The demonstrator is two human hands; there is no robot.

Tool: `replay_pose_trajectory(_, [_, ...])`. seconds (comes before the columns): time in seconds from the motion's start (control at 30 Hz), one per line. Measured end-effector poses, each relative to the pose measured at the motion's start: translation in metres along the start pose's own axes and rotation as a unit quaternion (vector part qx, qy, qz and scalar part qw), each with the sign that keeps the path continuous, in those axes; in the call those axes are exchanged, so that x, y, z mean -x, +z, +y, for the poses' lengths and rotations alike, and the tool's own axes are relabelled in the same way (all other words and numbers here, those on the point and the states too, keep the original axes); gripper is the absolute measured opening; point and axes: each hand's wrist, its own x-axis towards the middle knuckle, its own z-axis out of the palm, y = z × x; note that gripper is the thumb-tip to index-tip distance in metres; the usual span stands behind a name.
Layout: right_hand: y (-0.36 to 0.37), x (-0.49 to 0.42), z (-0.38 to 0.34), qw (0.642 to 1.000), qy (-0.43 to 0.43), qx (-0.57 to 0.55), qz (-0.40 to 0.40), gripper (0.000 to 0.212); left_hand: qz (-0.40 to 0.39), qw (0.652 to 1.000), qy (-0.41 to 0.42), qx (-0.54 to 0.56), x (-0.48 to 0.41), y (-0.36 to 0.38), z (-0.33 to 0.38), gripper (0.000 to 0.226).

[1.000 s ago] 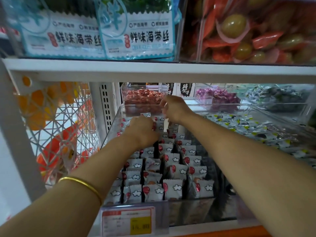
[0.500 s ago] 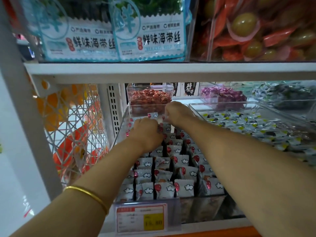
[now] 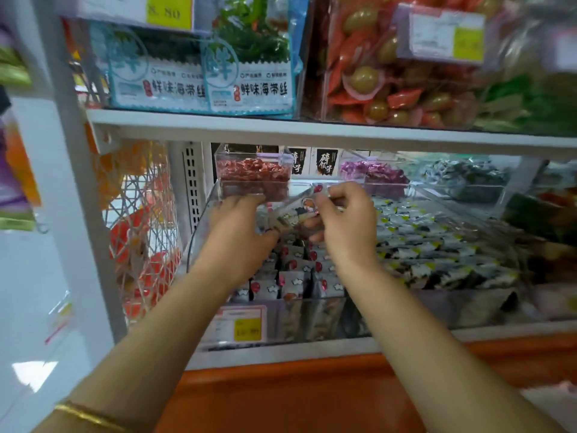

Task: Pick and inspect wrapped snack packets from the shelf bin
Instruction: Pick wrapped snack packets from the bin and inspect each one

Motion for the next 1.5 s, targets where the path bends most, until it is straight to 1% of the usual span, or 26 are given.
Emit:
replay_pose_trajectory(0.07, [-0.013, 0.014, -0.011, 0.999, 0.009, -0.028, -0.016, 0.023, 0.004, 1.000, 0.009, -0.003, 0.014, -0.002, 0.005, 0.064])
replay_pose_trajectory(0.13, [-0.025, 0.027, -0.019, 0.998, 0.012, -0.044, -0.039, 0.020, -0.005, 1.000, 0.020, 0.018, 0.027, -0.003, 0.009, 0.065])
replay_pose_trajectory(0.2, [-0.033, 0.036, -0.023, 0.997, 0.018, -0.055, -0.051, 0.016, -0.019, 0.999, 0.031, 0.035, 0.036, -0.005, 0.011, 0.058])
replay_pose_trajectory(0.3, [-0.038, 0.045, -0.025, 0.994, 0.044, -0.080, -0.056, 0.002, -0.038, 0.998, 0.044, 0.035, 0.044, -0.005, 0.010, 0.046])
replay_pose_trajectory(0.4, [-0.036, 0.050, -0.025, 0.976, 0.111, -0.176, -0.063, 0.007, -0.049, 0.997, 0.039, 0.051, 0.046, -0.004, 0.008, 0.039])
replay_pose_trajectory(0.47, [-0.033, 0.051, -0.025, 0.962, 0.143, -0.221, -0.078, 0.003, -0.055, 0.996, 0.031, 0.065, 0.046, -0.004, 0.005, 0.035])
replay_pose_trajectory(0.57, [-0.029, 0.050, -0.022, 0.955, 0.150, -0.235, -0.100, 0.005, -0.072, 0.994, 0.019, 0.085, 0.045, -0.006, 0.003, 0.031])
replay_pose_trajectory(0.67, [-0.028, 0.049, -0.019, 0.946, 0.157, -0.262, -0.108, 0.002, -0.102, 0.990, 0.021, 0.096, 0.044, -0.011, 0.003, 0.028])
replay_pose_trajectory(0.77, [-0.026, 0.048, -0.016, 0.933, 0.160, -0.302, -0.113, 0.006, -0.135, 0.976, 0.023, 0.167, 0.048, -0.022, 0.009, 0.018])
replay_pose_trajectory(0.9, [-0.018, 0.051, -0.014, 0.919, 0.138, -0.337, -0.152, 0.006, -0.156, 0.945, -0.030, 0.285, 0.051, -0.029, 0.015, 0.026])
replay_pose_trajectory(0.97, [-0.012, 0.054, -0.015, 0.908, 0.132, -0.358, -0.171, 0.008, -0.163, 0.934, -0.037, 0.317, 0.051, -0.026, 0.014, 0.046])
replay_pose_trajectory(1.0, [-0.010, 0.054, -0.015, 0.906, 0.131, -0.362, -0.176, 0.009, -0.165, 0.928, -0.045, 0.330, 0.050, -0.024, 0.013, 0.060])
replay_pose_trajectory(1.03, [-0.009, 0.055, -0.016, 0.906, 0.130, -0.362, -0.177, 0.010, -0.166, 0.924, -0.055, 0.339, 0.050, -0.022, 0.012, 0.069])
replay_pose_trajectory(1.1, [-0.009, 0.055, -0.017, 0.907, 0.122, -0.362, -0.174, 0.009, -0.160, 0.922, -0.066, 0.347, 0.049, -0.020, 0.011, 0.075])
replay_pose_trajectory(1.13, [-0.010, 0.054, -0.017, 0.910, 0.110, -0.359, -0.175, 0.009, -0.159, 0.923, -0.072, 0.342, 0.048, -0.019, 0.011, 0.082])
replay_pose_trajectory(1.2, [-0.011, 0.055, -0.019, 0.924, 0.075, -0.326, -0.185, 0.013, -0.162, 0.927, -0.070, 0.330, 0.048, -0.018, 0.009, 0.094])
replay_pose_trajectory(1.3, [-0.012, 0.057, -0.021, 0.944, 0.043, -0.262, -0.196, 0.026, -0.153, 0.926, -0.032, 0.343, 0.049, -0.018, 0.011, 0.088])
replay_pose_trajectory(1.43, [-0.008, 0.060, -0.023, 0.967, -0.001, -0.185, -0.177, 0.024, -0.141, 0.920, -0.014, 0.366, 0.050, -0.017, 0.018, 0.074])
replay_pose_trajectory(1.5, [-0.005, 0.061, -0.023, 0.969, 0.002, -0.192, -0.157, 0.022, -0.126, 0.918, -0.011, 0.375, 0.051, -0.016, 0.021, 0.066])
